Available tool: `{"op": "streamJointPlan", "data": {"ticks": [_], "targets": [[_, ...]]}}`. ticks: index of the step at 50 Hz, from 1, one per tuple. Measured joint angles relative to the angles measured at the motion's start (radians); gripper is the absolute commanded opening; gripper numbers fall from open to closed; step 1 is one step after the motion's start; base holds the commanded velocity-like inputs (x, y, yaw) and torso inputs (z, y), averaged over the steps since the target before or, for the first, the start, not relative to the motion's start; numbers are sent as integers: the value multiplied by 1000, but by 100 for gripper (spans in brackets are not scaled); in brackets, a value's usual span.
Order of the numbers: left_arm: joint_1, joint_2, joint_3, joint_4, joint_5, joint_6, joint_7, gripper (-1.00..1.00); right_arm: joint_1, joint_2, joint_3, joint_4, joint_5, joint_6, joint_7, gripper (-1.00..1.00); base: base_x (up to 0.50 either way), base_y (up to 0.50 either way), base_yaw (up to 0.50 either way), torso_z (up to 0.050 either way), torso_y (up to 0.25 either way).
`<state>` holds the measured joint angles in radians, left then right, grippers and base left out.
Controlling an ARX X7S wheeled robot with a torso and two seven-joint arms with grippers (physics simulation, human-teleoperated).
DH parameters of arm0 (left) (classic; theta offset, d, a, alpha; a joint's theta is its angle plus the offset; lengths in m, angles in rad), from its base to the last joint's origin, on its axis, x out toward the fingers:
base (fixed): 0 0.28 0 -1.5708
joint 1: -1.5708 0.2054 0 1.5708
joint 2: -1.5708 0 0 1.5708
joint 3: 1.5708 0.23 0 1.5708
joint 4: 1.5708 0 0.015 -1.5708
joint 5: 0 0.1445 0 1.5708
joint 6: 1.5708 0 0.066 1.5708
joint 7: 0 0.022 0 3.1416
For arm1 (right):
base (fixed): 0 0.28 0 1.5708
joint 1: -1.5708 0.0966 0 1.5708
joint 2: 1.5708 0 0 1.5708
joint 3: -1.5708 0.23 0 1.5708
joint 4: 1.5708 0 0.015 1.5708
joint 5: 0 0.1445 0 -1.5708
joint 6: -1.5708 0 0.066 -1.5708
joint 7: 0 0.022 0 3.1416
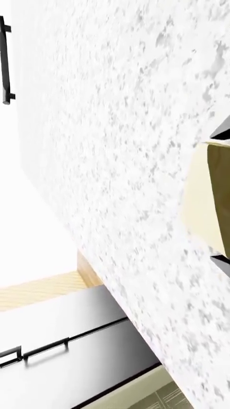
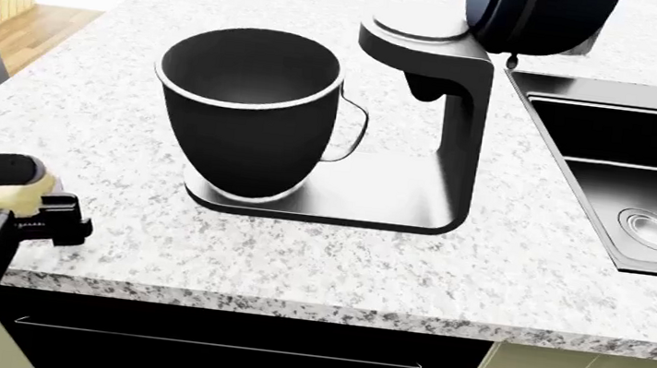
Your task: Place the cheese in the stand mixer bowl.
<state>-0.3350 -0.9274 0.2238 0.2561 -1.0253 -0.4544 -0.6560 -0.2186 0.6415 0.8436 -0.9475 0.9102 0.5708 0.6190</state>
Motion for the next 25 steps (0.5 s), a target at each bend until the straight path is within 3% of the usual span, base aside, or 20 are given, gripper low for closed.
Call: {"op": "streamJointPlan", "data": {"ticks": [12,25], "targets": [[-62,-7,18,53,-17,-57,-24,-100,-3,-4,-6,4,-5,-9,-2,100,0,0,0,0,0],[-388,38,110,77,-29,-264,-45,-100,-8,-12,-8,10,-7,-24,-9,100,0,0,0,0,0]]}}
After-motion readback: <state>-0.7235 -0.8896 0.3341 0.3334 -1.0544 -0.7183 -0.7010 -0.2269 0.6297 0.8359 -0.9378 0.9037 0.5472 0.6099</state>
